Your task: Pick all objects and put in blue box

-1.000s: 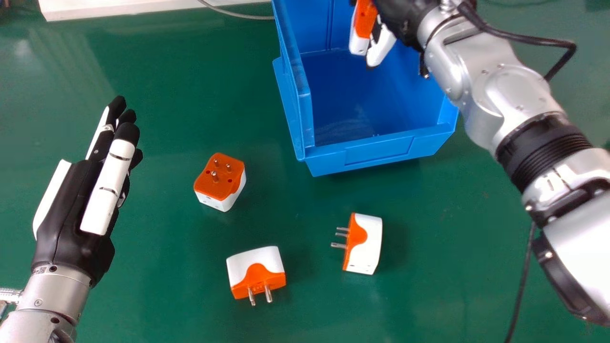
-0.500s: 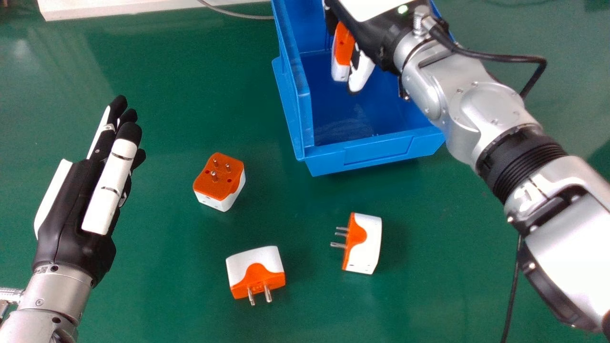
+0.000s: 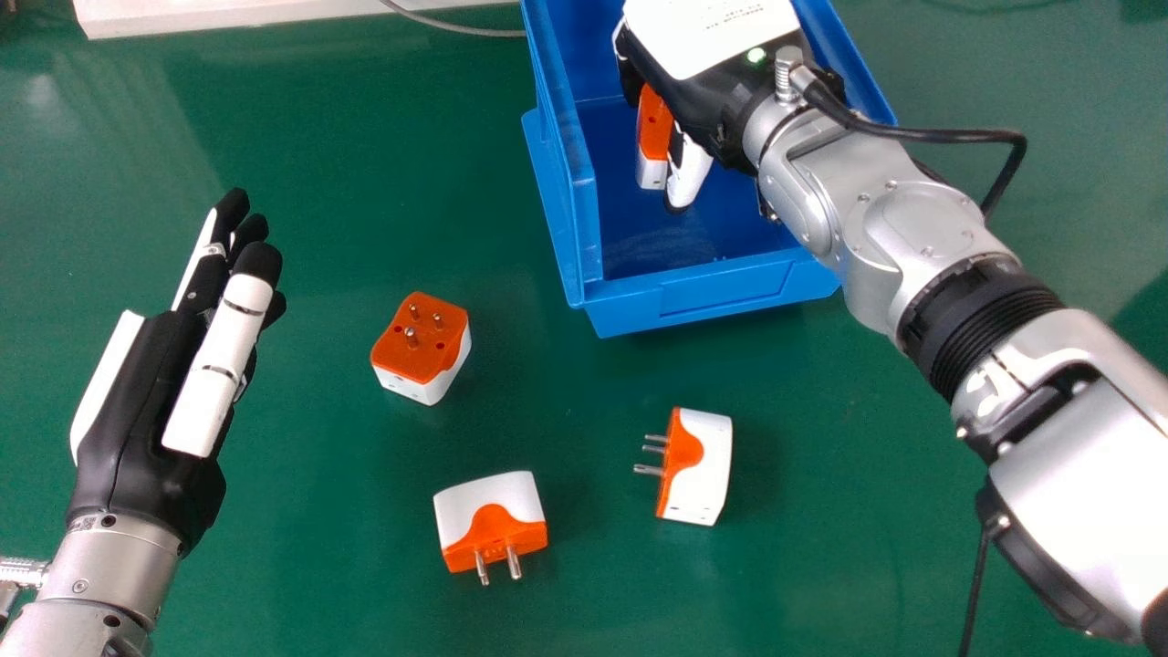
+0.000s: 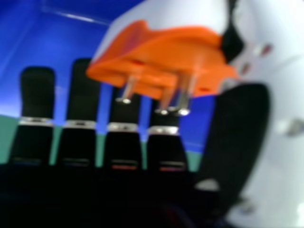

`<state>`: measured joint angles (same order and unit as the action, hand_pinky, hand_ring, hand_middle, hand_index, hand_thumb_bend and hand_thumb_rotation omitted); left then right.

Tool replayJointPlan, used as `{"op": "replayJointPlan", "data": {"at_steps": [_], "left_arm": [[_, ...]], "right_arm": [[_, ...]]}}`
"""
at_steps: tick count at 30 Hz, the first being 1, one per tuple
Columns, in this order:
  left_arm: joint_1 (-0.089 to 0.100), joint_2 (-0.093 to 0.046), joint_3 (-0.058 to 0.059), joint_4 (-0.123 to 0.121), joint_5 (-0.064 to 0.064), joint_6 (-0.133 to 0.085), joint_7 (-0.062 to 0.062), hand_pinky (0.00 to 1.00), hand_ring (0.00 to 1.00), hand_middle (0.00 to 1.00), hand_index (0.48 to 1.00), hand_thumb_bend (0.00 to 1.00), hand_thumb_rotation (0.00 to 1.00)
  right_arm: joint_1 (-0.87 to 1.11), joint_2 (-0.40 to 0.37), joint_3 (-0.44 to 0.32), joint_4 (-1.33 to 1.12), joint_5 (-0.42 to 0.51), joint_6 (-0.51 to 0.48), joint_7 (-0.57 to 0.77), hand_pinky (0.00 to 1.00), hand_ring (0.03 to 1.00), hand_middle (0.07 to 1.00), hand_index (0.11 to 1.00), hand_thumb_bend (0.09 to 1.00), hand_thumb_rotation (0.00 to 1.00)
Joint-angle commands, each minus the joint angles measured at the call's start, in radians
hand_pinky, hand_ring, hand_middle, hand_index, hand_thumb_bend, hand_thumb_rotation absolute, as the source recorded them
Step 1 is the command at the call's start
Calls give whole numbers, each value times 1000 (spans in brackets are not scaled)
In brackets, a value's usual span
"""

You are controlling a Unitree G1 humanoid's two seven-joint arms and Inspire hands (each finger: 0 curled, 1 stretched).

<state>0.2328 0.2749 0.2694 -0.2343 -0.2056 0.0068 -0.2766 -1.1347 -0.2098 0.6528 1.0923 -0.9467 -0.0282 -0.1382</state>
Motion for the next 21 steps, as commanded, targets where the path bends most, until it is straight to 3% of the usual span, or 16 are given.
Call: {"op": "replayJointPlan", "data": {"at_steps": [1, 18, 21], "left_arm": [[6, -2, 0, -39, 0, -12, 4, 960, 990, 1000, 1000, 548, 872], [10, -3, -4, -47, 4, -10, 5, 951, 985, 1000, 1000, 566, 857], [12, -2, -5, -52, 3, -8, 6, 949, 984, 1000, 1000, 569, 855]], "right_arm": [[-7, -8, 0, -12, 6, 7, -32, 395, 488, 517, 433, 500, 0], [29, 1, -37, -22, 83, 47, -2, 380, 482, 527, 443, 500, 0], [41, -11, -35, -48, 86, 54, 2, 533, 676, 722, 632, 524, 0]]}}
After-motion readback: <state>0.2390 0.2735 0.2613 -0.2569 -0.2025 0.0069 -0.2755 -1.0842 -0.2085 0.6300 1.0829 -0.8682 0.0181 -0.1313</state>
